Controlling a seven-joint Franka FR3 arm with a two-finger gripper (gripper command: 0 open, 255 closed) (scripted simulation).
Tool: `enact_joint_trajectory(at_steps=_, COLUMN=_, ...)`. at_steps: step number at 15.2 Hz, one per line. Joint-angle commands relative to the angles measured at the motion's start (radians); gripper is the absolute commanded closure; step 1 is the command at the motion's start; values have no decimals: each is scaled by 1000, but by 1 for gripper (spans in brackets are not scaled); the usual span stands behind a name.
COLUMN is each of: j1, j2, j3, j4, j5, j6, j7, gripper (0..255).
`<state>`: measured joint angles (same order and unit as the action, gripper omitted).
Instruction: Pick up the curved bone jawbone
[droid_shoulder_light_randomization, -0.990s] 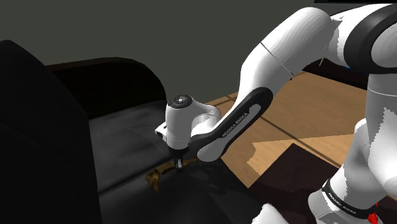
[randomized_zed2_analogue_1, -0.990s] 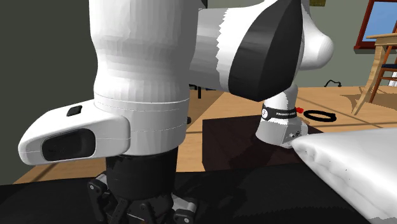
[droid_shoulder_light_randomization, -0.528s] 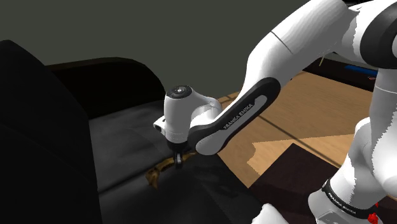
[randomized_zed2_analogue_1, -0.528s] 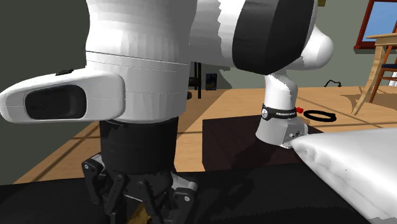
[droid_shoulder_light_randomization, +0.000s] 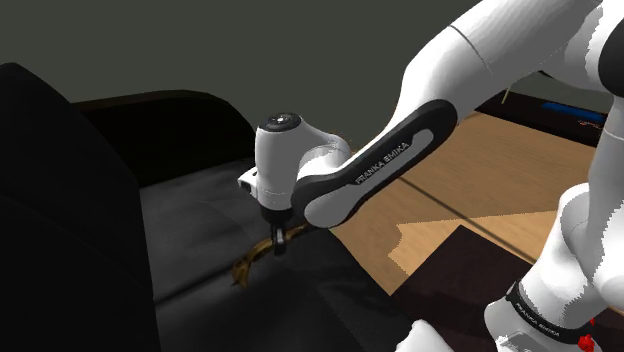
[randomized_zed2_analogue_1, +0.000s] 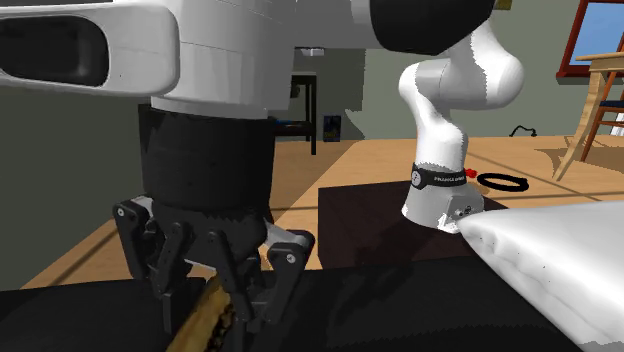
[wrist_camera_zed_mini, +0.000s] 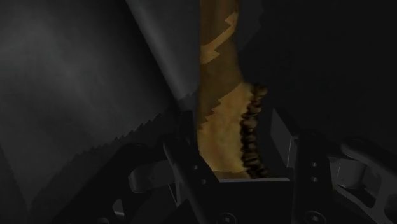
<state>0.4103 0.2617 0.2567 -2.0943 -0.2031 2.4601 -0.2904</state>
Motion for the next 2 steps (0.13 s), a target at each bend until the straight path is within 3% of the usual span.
enact_joint_trajectory(at_steps=1, j1=-2, j2=-13, j3=3, j4=2, j5=7, j6=-14, j7=-6, gripper=255)
enact_joint_trajectory(at_steps=2, j1=-2, j2=-13, j3=3, j4=2, j5=7, j6=-14, j7=-6, gripper=255)
